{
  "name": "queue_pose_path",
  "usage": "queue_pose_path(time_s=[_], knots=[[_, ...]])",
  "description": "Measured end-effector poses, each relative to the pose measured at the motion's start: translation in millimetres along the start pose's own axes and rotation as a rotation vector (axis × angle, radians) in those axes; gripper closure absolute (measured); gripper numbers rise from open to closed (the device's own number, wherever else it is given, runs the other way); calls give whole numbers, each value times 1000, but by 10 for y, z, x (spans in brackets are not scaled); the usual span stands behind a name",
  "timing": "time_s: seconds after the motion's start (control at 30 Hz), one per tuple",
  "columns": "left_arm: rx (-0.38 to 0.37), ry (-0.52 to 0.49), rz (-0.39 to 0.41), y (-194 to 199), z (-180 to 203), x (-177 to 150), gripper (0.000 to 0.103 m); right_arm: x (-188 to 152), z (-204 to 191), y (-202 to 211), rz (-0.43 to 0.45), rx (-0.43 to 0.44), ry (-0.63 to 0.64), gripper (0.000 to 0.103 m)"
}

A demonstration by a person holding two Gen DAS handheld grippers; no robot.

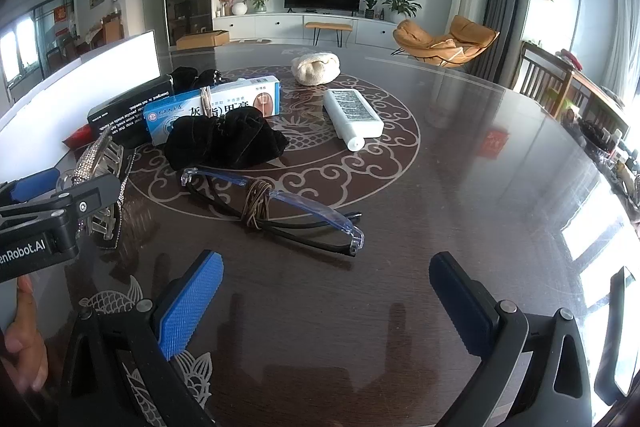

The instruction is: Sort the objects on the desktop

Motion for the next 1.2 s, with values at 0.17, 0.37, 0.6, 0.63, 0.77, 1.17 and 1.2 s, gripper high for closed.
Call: queue_pose_path(time_s=[0.17, 0.37, 0.6, 0.63, 0.77, 1.17, 1.2], knots=[[-7, 13, -7, -10, -18, -5, 0, 0, -1, -1, 0, 0, 0, 0], [-17, 36, -15, -27, -50, -12, 0, 1, 0, 0, 0, 0, 0, 0], [-33, 65, -24, -51, -84, -18, 0, 1, 0, 1, 0, -1, 0, 0], [-33, 68, -23, -54, -83, -21, 0, 1, 0, 0, 0, -1, 0, 0], [-31, 65, -22, -61, -74, -19, 0, 0, 0, 1, -1, -2, 0, 0], [-19, 45, -15, -57, -43, -11, 0, -3, -4, -2, -2, -1, 1, 0], [-14, 33, -9, -49, -29, -10, 0, -5, -5, -2, -1, -2, 1, 0]])
Point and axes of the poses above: each gripper's, at about its wrist camera, not at the fingertips, and y roughly against the way its jaws point, z to its right, x to its top, the point moved 10 cm from there along -y, roughly the way its jaws point, and after that the axes turned 2 degrees about x, right-handed, at the moved point
